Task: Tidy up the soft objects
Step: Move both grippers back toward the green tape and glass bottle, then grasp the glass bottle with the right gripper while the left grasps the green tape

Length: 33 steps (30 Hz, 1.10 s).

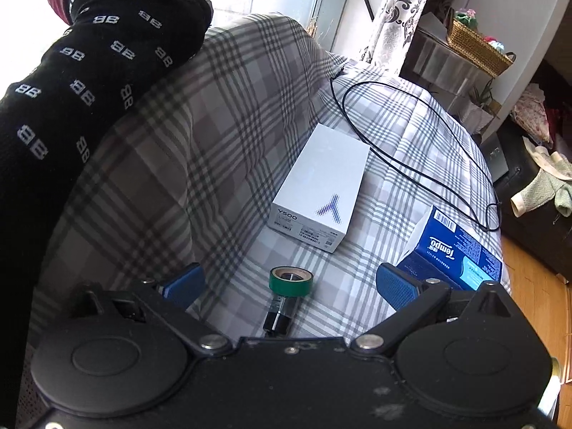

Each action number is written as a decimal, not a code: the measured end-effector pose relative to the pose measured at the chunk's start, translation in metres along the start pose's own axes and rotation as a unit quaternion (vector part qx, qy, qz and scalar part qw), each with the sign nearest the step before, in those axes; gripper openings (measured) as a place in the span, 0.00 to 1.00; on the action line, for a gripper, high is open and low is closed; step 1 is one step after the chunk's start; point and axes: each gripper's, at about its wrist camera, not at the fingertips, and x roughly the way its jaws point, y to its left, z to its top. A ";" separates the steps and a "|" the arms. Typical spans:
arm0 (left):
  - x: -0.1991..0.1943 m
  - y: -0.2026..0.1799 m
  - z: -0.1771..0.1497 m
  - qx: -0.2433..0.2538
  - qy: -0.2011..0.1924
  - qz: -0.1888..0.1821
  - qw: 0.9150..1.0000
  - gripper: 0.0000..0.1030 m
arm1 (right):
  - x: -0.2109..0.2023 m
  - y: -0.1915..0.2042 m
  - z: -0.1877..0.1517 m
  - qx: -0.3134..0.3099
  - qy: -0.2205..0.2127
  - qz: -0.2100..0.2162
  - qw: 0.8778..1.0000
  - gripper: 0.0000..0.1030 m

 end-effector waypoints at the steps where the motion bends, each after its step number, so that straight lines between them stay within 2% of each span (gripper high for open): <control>1: 0.000 -0.003 0.000 0.005 -0.002 0.005 1.000 0.99 | -0.001 0.000 -0.001 0.004 -0.001 0.000 1.000 0.61; 7: -0.015 0.005 0.006 -0.013 -0.019 -0.016 1.000 0.99 | -0.012 -0.002 0.000 0.011 -0.041 0.021 0.999 0.60; 13: -0.020 0.004 0.007 -0.010 -0.022 -0.018 1.000 0.99 | -0.001 0.007 0.013 0.051 -0.033 0.045 0.997 0.60; 17: -0.023 0.007 0.007 -0.014 -0.026 -0.021 0.999 0.99 | -0.004 0.005 0.006 0.059 -0.019 0.056 0.996 0.60; 25: -0.034 0.012 0.009 -0.023 -0.036 -0.032 0.999 0.99 | -0.006 -0.002 0.016 0.126 -0.058 0.083 0.987 0.61; 30: -0.038 0.012 0.009 -0.023 -0.040 -0.038 0.998 0.99 | 0.019 0.008 0.028 0.147 -0.022 0.062 0.987 0.61; 32: -0.035 0.010 0.008 -0.021 -0.035 -0.037 0.998 0.99 | 0.026 0.013 0.026 0.129 -0.018 0.043 0.991 0.56; 33: -0.034 0.010 0.008 -0.019 -0.033 -0.037 0.999 0.99 | 0.024 0.017 0.025 0.106 -0.028 0.031 0.993 0.44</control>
